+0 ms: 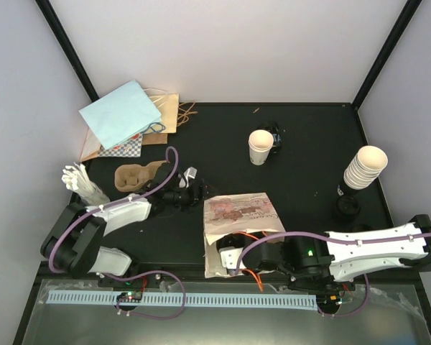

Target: Pack the takeout coffee

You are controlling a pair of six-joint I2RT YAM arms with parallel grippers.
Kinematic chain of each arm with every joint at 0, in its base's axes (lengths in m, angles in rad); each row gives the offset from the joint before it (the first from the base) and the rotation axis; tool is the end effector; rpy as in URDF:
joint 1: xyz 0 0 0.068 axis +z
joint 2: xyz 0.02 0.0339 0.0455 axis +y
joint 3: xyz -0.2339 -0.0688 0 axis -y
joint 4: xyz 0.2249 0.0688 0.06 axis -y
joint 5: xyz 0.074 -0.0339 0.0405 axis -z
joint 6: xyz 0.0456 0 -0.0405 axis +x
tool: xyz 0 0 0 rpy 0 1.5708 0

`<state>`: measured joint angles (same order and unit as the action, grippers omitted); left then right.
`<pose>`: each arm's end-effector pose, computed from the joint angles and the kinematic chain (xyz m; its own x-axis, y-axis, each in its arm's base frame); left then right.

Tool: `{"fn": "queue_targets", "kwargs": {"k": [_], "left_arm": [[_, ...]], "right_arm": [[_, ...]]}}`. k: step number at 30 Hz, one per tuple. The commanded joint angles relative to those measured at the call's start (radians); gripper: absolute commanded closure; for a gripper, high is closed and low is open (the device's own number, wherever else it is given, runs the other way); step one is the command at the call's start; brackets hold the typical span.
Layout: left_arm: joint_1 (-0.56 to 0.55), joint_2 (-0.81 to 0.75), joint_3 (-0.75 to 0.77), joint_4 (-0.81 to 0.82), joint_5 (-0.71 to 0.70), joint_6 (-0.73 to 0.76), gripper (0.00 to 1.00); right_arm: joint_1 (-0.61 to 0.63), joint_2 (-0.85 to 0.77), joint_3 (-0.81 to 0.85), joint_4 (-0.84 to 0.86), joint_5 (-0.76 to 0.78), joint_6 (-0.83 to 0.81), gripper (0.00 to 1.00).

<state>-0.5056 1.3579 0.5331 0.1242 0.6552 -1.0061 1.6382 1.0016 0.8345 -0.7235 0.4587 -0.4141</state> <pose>0.2066 -0.1461 0.1467 -0.9705 -0.2283 -0.0773 -0.0528 0.5143 -0.8560 0.0068 0.1989 0.2430 0.4154 -0.7976 -0.4373 -0.8151 -0.1130 -0.5682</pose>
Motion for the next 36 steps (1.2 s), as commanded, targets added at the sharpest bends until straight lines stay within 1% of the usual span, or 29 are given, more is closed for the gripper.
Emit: {"fn": "queue_targets", "kwargs": {"k": [1,4,6,9,17,19,21,36], "left_arm": [[-0.005,0.042,0.070,0.002,0.025,0.052,0.06],[-0.005,0.066,0.076,0.012,0.041,0.052,0.10],[-0.007,0.081,0.077,0.015,0.049,0.052,0.13],[-0.008,0.106,0.076,0.011,0.059,0.050,0.15],[-0.035,0.172,0.100,0.015,0.106,0.061,0.29],[-0.040,0.186,0.108,0.004,0.116,0.069,0.34],[-0.042,0.195,0.112,0.000,0.121,0.070,0.37],[-0.043,0.230,0.122,-0.017,0.148,0.067,0.40]], "right_arm": [[0.002,-0.025,-0.031,-0.012,-0.042,-0.021,0.56],[-0.001,-0.023,-0.051,0.001,-0.057,-0.035,0.57],[-0.003,-0.003,-0.067,0.002,-0.043,-0.041,0.57],[-0.011,0.024,-0.082,0.014,-0.002,-0.052,0.57],[-0.045,0.044,-0.087,0.061,0.043,-0.100,0.57],[-0.050,0.051,-0.090,0.066,0.049,-0.108,0.57],[-0.052,0.057,-0.092,0.074,0.054,-0.114,0.57],[-0.053,0.077,-0.144,0.122,0.097,-0.162,0.55]]}}
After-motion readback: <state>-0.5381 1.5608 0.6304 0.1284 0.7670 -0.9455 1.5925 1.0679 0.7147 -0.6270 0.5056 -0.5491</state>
